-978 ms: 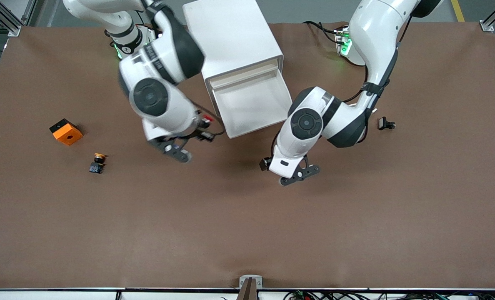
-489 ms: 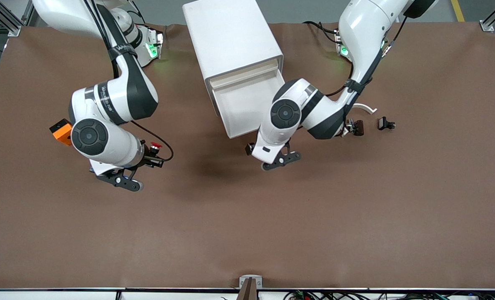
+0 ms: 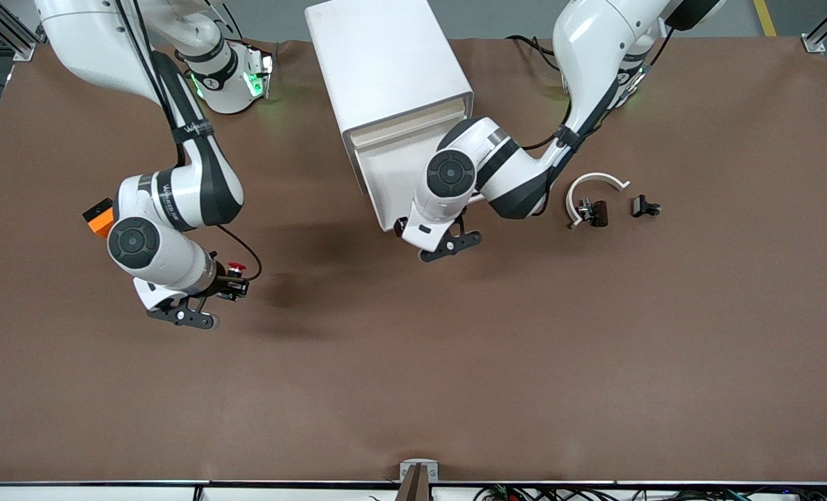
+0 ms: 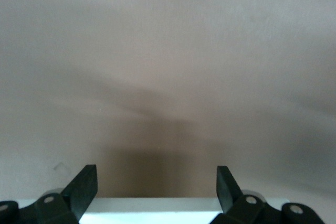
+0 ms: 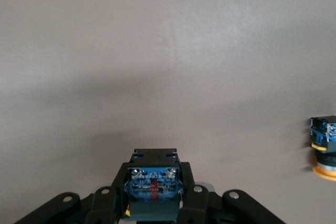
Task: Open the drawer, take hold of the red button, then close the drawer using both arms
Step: 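Carry the button with the right gripper while the left gripper pushes the drawer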
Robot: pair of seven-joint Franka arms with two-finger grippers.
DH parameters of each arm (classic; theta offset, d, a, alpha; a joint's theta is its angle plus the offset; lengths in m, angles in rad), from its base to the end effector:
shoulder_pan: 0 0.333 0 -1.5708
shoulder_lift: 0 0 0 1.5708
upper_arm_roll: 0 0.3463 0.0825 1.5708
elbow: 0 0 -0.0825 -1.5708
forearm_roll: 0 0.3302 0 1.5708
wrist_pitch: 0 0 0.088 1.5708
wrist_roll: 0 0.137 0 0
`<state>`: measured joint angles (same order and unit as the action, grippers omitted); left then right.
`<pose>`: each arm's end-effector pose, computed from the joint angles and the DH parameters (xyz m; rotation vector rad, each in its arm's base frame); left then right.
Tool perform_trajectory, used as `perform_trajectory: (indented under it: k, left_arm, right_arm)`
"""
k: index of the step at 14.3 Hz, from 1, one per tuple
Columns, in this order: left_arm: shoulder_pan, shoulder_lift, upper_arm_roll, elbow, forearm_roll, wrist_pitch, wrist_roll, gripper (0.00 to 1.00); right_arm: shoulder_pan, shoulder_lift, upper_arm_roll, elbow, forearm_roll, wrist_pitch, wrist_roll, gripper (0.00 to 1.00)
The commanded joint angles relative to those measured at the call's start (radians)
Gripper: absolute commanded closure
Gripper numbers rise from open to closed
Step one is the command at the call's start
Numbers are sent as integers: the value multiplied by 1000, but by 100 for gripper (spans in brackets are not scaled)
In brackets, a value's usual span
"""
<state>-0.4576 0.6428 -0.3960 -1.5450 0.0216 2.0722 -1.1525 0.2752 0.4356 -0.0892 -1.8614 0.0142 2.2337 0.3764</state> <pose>0.4698 -0.4684 0.3161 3.0162 0.5361 -0.3380 0.5905 0.1162 0.3132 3.0833 -0.2975 -0.0800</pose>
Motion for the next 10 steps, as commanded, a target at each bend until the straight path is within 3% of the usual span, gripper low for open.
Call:
perform_trajectory:
  k: [1, 5, 10]
  left_arm:
    - [7, -5, -41, -14, 12, -50, -29, 0]
    - [5, 5, -89, -12, 3, -92, -91, 0]
    - [4, 20, -126, -10, -97, -92, -131, 0]
  right_arm:
    - [-43, -87, 20, -169, -20, 110, -68, 100]
    - [-108, -98, 20, -255, -19, 202, -190, 100]
    - [-177, -92, 22, -344, -19, 346, -292, 100]
